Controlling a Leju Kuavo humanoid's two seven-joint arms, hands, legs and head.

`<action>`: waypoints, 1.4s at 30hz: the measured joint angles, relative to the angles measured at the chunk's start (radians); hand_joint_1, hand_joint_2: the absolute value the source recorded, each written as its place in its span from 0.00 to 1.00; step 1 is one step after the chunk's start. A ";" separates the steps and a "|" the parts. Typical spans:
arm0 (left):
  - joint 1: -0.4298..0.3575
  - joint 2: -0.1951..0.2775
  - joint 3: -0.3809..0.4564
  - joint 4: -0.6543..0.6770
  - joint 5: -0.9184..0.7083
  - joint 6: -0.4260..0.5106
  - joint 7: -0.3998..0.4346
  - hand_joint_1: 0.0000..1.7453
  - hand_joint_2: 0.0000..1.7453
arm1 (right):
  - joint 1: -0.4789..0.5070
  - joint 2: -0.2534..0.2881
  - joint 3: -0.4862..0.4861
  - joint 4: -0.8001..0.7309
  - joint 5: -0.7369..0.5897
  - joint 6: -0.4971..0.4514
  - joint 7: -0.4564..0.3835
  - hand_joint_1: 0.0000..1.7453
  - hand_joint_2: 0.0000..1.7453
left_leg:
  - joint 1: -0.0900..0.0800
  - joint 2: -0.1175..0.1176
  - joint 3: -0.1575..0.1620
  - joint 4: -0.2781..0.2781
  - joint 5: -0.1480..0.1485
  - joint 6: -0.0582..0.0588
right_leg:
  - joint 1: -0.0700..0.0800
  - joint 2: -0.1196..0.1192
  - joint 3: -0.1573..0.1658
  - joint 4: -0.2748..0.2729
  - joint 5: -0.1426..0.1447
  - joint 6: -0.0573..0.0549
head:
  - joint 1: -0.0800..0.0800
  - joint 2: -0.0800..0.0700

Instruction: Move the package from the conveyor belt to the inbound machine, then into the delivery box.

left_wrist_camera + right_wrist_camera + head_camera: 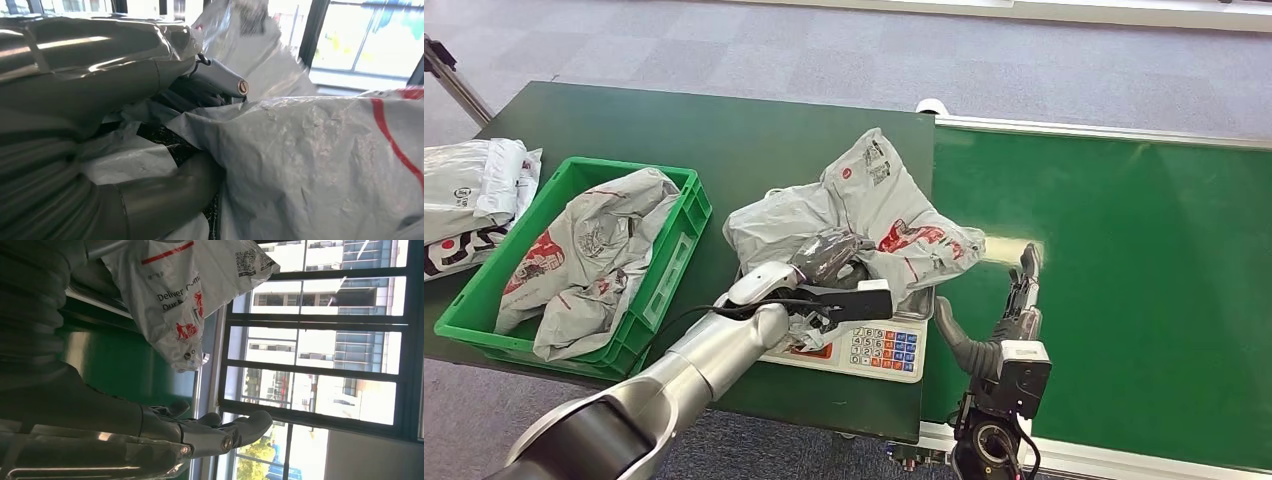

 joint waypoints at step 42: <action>0.396 -0.023 0.752 -0.944 -0.269 0.597 -0.407 1.00 1.00 | 0.048 -0.021 0.004 -0.028 -0.065 -0.057 -0.045 0.00 1.00 | 0.000 0.000 -0.001 0.000 0.000 0.000 | 0.000 0.000 -0.001 0.000 0.000 0.000 | 0.000 0.000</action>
